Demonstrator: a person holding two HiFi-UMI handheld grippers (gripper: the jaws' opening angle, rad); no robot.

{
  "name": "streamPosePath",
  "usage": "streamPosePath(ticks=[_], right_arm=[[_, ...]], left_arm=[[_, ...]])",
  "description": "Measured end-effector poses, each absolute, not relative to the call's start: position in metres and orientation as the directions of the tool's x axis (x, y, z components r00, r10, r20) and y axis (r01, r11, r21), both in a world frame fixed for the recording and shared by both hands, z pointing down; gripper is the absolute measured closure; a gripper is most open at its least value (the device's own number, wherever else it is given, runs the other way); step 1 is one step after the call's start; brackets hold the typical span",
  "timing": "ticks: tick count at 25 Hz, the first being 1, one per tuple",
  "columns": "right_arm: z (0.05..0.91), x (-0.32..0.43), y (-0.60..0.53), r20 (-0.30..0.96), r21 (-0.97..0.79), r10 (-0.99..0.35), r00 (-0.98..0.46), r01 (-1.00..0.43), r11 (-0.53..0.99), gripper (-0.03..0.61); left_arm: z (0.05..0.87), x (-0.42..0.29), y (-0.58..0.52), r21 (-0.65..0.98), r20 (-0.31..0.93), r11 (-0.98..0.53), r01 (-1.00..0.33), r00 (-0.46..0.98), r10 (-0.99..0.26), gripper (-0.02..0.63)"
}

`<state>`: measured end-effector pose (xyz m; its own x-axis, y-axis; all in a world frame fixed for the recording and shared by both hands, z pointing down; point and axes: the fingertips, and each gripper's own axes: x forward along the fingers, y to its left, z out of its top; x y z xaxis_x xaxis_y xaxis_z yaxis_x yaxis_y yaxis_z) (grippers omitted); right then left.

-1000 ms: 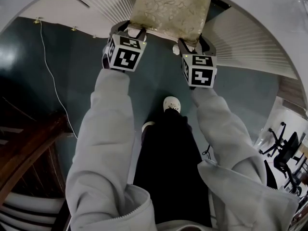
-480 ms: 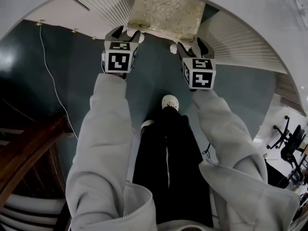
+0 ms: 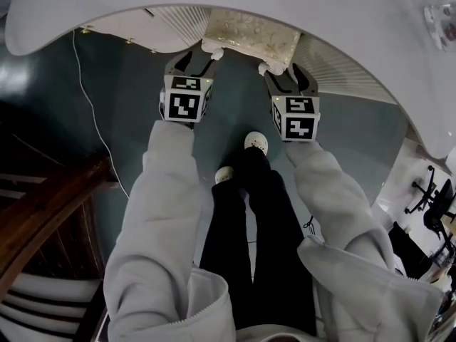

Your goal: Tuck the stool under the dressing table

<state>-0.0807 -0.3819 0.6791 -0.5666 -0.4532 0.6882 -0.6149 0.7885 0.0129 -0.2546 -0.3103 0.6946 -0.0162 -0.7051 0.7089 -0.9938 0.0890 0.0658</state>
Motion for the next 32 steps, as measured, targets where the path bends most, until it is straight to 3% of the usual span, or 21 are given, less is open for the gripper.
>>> streamPosePath(ticks=[5,13,22,26,32], right_arm=[[0.665,-0.06,-0.35,0.681,-0.03,-0.433,-0.59,-0.614,0.789,0.259],[0.625,-0.087,-0.354,0.705,-0.069,-0.369,-0.605,-0.577,0.814,0.282],[0.606,-0.08,-0.332,0.697,-0.128,-0.348,-0.627,-0.587,0.799,0.35],[0.58,-0.079,-0.323,0.679,-0.151,-0.359,-0.64,-0.601,0.785,0.443],[0.54,-0.078,-0.318,0.658,-0.201,-0.352,-0.665,-0.606,0.769,0.484]], left_arm=[[0.683,-0.227,-0.284,0.099,0.722,0.109,-0.989,-0.004,-0.692,0.387],[0.644,-0.24,-0.284,0.195,0.727,0.151,-0.969,0.039,-0.685,0.397],[0.627,-0.222,-0.263,0.254,0.7,0.181,-0.95,0.052,-0.713,0.469],[0.604,-0.215,-0.251,0.306,0.681,0.211,-0.928,0.059,-0.73,0.518],[0.568,-0.211,-0.242,0.331,0.671,0.262,-0.907,0.031,-0.74,0.563]])
